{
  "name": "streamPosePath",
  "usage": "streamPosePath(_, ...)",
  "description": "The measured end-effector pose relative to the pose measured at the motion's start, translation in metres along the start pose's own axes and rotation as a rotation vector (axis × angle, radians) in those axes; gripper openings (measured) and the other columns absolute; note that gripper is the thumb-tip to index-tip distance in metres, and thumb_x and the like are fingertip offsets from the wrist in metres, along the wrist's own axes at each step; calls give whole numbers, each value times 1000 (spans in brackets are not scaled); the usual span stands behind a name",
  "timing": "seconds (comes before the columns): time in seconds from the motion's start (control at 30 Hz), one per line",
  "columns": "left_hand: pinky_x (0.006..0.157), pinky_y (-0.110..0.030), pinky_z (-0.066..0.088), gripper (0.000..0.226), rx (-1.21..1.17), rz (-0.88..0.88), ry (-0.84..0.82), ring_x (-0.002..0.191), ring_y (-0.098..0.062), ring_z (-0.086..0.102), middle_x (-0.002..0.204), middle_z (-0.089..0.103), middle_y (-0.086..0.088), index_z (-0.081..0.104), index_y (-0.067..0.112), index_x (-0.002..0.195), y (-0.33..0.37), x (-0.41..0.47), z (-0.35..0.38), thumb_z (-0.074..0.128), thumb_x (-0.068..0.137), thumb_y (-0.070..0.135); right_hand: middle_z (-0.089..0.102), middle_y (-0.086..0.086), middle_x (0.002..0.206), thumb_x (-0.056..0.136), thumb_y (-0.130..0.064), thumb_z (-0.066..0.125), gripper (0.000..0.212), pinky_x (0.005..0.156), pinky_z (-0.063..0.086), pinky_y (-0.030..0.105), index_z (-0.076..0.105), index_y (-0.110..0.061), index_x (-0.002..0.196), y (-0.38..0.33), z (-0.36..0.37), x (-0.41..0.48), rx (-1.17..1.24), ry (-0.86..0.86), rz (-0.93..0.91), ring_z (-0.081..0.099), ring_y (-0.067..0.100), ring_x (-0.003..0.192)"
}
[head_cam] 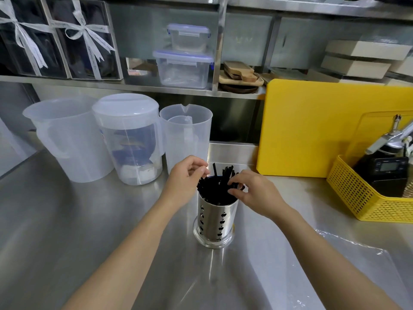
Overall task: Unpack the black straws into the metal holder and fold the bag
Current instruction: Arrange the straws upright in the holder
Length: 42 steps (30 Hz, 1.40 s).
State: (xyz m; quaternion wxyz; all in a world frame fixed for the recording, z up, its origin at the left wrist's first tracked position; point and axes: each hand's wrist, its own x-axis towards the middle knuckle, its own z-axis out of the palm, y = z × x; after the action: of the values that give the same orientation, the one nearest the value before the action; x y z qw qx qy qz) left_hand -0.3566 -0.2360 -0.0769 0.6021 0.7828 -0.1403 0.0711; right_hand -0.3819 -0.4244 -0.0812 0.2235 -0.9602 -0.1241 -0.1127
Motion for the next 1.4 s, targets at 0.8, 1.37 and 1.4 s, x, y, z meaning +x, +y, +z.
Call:
streamPosePath(0.8, 73, -12, 45, 18, 150, 44, 20, 82, -7, 62, 78, 65, 10, 60, 24, 83, -11, -31, -3, 51, 90, 9, 67, -2, 98, 77, -35, 68, 28, 89, 20, 42, 71, -18, 98, -30, 16, -26, -289, 58, -239, 52, 26, 102)
streamPosePath(1.37, 69, -21, 36, 35, 376, -59, -48, 74, -11, 46, 103, 47, 0, 50, 14, 114, -31, -31, -1, 46, 83, -2, 71, 7, 90, 85, -16, 60, 14, 77, 35, 32, 70, -9, 92, -33, 4, -17, -156, 154, -219, 59, 25, 86)
streamPosePath(1.4, 71, -21, 36, 38, 364, -70, -44, 76, -12, 46, 105, 47, -2, 48, 13, 117, -32, -31, -1, 44, 83, -4, 70, 9, 92, 86, -15, 60, 14, 79, 41, 34, 69, -8, 94, -34, 5, -17, -111, 118, -195, 59, 25, 87)
